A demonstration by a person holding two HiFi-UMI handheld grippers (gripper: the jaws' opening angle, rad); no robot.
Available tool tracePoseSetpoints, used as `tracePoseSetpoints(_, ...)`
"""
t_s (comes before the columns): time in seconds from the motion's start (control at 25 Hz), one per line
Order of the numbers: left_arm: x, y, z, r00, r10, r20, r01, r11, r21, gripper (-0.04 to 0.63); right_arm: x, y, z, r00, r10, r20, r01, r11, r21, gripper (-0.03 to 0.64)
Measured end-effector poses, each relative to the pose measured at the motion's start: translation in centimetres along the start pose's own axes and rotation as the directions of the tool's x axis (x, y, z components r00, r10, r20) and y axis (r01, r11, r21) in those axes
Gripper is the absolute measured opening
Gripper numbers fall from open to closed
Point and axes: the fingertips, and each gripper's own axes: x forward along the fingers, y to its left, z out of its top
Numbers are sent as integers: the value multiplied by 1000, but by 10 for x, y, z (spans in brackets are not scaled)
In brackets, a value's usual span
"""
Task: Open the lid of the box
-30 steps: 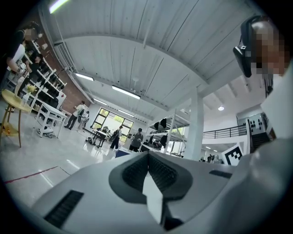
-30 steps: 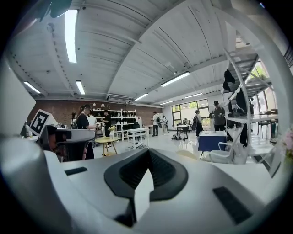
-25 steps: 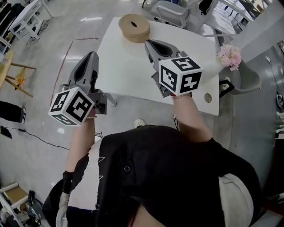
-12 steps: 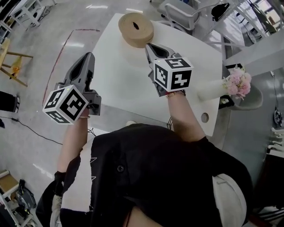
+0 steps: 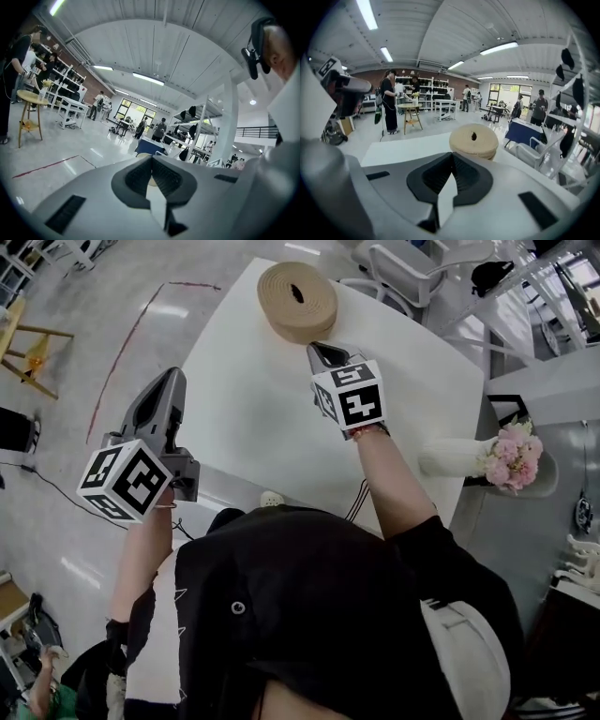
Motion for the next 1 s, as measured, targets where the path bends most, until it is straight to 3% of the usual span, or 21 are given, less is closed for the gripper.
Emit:
tracePoseSetpoints(0.16, -6, 15, -3, 999, 38, -11, -39, 999, -5, 9, 18, -6, -7, 998, -24, -59, 13, 985, -171, 5)
tracePoseSetpoints(0.4, -7, 25, -2, 998, 66, -15, -67, 998, -22, 9, 29, -18, 5, 995, -61, -82, 27, 929, -369, 5)
tracePoseSetpoints(0.6, -9, 29, -4, 997, 79, 4, -79, 997, -23, 9, 34, -27, 14, 994, -62, -94, 20, 922, -387, 5)
tracePoseSetpoints(0.8, -15, 34, -10, 994, 111, 18, -110, 993, -54, 9, 39, -24, 14, 992, -22, -121, -30, 910, -414, 86)
tracePoseSetpoints(1.0, -25, 39, -3, 987, 150, 63, -147, 988, -49, 9, 41, -15, 16, 992, 15, -126, -70, 890, -451, 124)
